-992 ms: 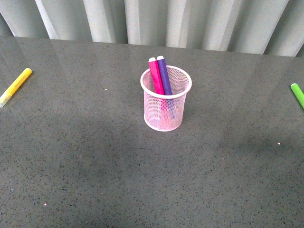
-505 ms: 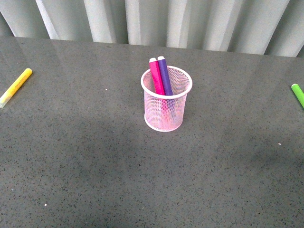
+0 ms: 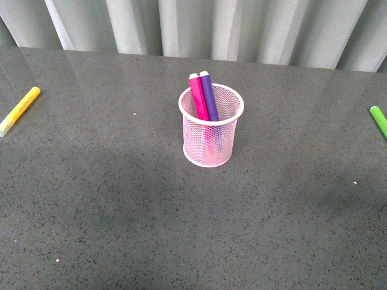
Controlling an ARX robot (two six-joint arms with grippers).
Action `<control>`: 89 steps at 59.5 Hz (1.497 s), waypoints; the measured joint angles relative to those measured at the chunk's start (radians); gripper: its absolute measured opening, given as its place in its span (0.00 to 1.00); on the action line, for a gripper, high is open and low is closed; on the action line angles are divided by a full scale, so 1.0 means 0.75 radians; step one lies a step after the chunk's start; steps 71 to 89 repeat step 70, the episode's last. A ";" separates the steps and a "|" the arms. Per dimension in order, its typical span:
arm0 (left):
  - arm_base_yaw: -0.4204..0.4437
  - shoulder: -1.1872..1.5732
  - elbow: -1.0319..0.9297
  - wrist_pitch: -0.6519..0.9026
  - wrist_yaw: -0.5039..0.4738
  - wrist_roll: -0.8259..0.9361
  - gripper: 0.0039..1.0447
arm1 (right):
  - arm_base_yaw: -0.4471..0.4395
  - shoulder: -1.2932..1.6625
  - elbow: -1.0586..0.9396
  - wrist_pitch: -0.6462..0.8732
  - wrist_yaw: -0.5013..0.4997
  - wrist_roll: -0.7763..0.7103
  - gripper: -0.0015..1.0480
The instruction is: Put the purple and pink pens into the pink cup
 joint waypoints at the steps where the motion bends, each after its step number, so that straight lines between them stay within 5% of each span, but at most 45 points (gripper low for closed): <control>1: 0.000 0.000 0.000 0.000 0.000 0.000 0.94 | 0.000 0.000 0.000 0.000 0.000 0.000 0.37; 23: 0.000 0.000 0.000 0.000 0.000 0.000 0.94 | 0.000 0.000 0.000 0.000 0.000 0.002 0.95; 89: 0.000 0.000 0.000 0.000 0.000 0.000 0.94 | 0.000 0.000 0.000 0.000 0.000 0.001 0.93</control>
